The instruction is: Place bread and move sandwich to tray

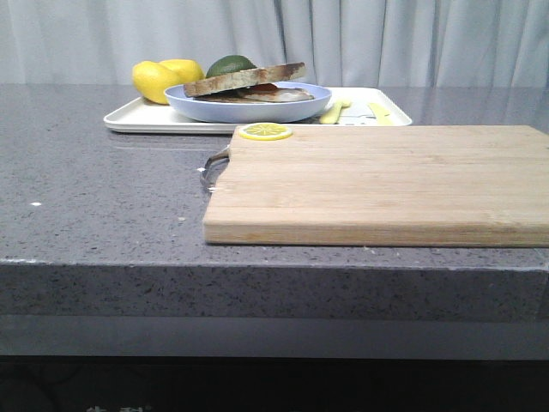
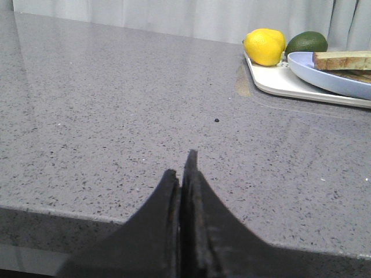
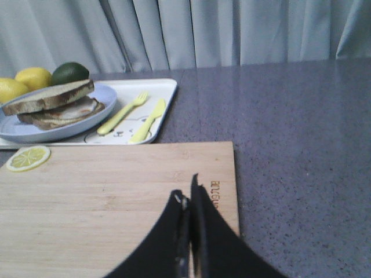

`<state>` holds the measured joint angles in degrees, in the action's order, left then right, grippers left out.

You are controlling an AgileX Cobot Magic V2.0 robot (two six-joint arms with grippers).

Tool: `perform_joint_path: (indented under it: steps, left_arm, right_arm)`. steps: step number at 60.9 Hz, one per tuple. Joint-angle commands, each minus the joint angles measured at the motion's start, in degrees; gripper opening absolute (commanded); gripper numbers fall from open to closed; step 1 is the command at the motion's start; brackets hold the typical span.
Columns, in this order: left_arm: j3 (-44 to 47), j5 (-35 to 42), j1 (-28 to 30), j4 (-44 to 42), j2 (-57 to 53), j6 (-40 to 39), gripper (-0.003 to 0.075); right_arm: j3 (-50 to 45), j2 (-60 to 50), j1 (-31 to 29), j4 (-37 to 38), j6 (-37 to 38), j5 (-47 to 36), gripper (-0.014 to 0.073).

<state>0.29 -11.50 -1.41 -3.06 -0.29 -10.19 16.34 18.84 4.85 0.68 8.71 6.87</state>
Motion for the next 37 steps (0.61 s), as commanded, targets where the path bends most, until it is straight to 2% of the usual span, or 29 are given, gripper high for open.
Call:
perform_joint_path:
  steps: [1, 8, 18, 37]
  left_arm:
    - [-0.01, 4.86, 0.05, 0.51, -1.27, -0.54, -0.002]
    - [-0.01, 4.86, 0.05, 0.51, -1.27, -0.54, -0.002]
    - [-0.01, 4.86, 0.05, 0.51, -1.27, -0.54, -0.002]
    - [-0.01, 4.86, 0.05, 0.51, -1.27, -0.54, -0.002]
  right_arm:
    - [-2.57, -0.72, -0.13, 0.67, -0.17, -10.92, -0.0064]
    - [-9.69, -2.25, -0.13, 0.67, -0.17, -14.21, -0.0064]
    - [-16.9, -6.49, -0.13, 0.67, -0.17, -12.97, -0.0064]
    - [-17.75, -14.84, -0.13, 0.67, -0.17, -4.07, -0.0064]
